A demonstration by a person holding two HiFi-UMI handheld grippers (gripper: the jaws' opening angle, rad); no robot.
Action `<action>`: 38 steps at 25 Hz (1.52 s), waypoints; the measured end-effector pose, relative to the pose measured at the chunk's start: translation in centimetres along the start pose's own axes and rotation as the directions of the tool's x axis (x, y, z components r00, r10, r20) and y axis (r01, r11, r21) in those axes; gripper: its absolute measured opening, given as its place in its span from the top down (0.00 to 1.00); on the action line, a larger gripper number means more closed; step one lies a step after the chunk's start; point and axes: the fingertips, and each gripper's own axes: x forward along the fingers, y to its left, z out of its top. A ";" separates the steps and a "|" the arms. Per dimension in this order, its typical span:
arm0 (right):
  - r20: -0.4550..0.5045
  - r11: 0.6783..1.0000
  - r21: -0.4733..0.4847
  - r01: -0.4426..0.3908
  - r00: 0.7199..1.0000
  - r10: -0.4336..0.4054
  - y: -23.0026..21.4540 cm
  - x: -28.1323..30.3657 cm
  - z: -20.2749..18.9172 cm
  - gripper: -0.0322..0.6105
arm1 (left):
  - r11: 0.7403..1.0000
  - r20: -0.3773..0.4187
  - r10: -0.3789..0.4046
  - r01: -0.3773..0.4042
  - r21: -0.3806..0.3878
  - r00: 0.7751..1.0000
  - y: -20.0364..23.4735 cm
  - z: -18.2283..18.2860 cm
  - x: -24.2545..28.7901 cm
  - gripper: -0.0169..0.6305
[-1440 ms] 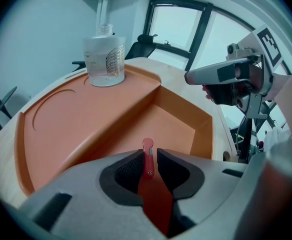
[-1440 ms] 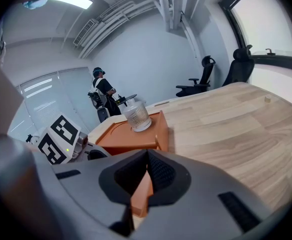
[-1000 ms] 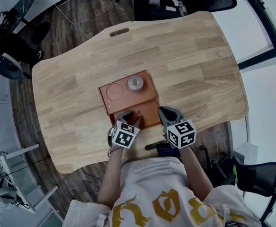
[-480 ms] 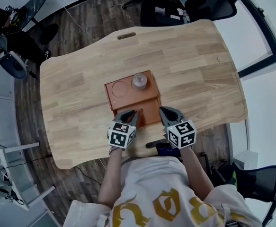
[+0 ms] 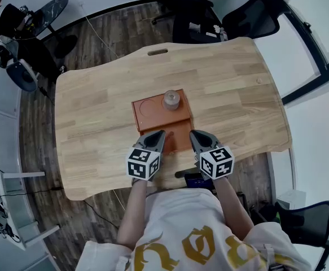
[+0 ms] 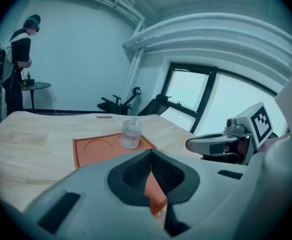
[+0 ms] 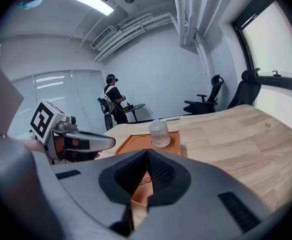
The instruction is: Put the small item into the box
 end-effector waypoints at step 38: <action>0.189 0.996 0.075 -0.038 0.982 0.023 2.6 -5.3 3.4 0.93 | 0.999 0.245 -0.018 0.026 -0.027 0.969 -2.8 5.3 -6.2 0.96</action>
